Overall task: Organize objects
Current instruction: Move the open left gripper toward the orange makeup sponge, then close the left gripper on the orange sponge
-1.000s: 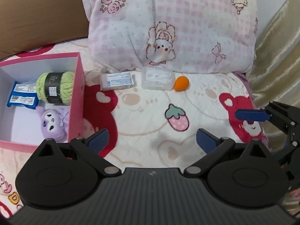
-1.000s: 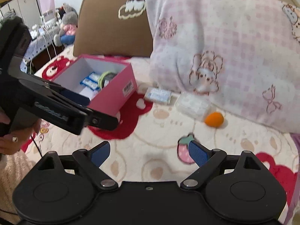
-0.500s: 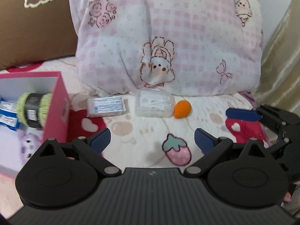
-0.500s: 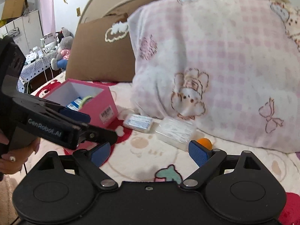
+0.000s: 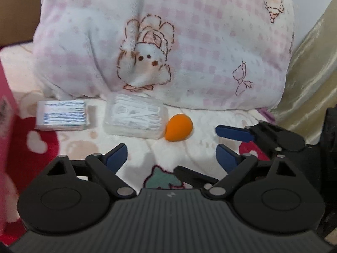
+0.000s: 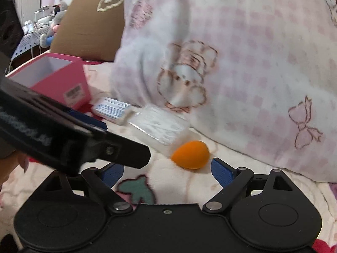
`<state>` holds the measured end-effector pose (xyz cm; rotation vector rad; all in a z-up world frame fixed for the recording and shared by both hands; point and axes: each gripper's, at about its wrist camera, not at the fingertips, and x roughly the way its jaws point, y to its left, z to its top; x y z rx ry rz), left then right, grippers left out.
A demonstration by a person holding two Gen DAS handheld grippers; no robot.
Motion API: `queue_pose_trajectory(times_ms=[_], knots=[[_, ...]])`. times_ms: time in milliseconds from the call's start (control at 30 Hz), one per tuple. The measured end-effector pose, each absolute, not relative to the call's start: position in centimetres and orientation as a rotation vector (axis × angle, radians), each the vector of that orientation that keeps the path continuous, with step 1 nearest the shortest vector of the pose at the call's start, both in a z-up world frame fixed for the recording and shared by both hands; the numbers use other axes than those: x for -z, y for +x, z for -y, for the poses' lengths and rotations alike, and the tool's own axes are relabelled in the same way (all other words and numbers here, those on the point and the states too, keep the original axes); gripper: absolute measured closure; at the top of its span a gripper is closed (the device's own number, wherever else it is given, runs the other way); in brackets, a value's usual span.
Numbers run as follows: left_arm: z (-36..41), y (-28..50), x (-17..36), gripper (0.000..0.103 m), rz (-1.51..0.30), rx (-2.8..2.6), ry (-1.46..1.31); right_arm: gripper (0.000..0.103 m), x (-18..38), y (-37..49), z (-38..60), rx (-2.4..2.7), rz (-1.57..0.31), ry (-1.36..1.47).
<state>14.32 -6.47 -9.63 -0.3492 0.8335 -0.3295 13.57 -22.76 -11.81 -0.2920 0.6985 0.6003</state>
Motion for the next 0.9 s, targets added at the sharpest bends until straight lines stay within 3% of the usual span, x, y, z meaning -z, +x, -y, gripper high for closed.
queue_pose_trajectory(times_ms=[200, 700, 900], knots=[[6.3, 16.1, 12.5, 0.035, -0.845, 0.326, -0.408, 0.017, 13.9, 14.6, 22.5, -0.606, -0.701, -0.391], [7.7, 18.4, 15.7, 0.045, -0.824, 0.316, -0.476, 0.017, 16.5, 17.1, 22.5, -0.602, -0.741, -0.447], [7.3, 19.0, 16.7, 0.054, -0.850, 0.423, -0.562, 0.017, 16.8, 17.4, 23.1, -0.582, -0.690, -0.416]])
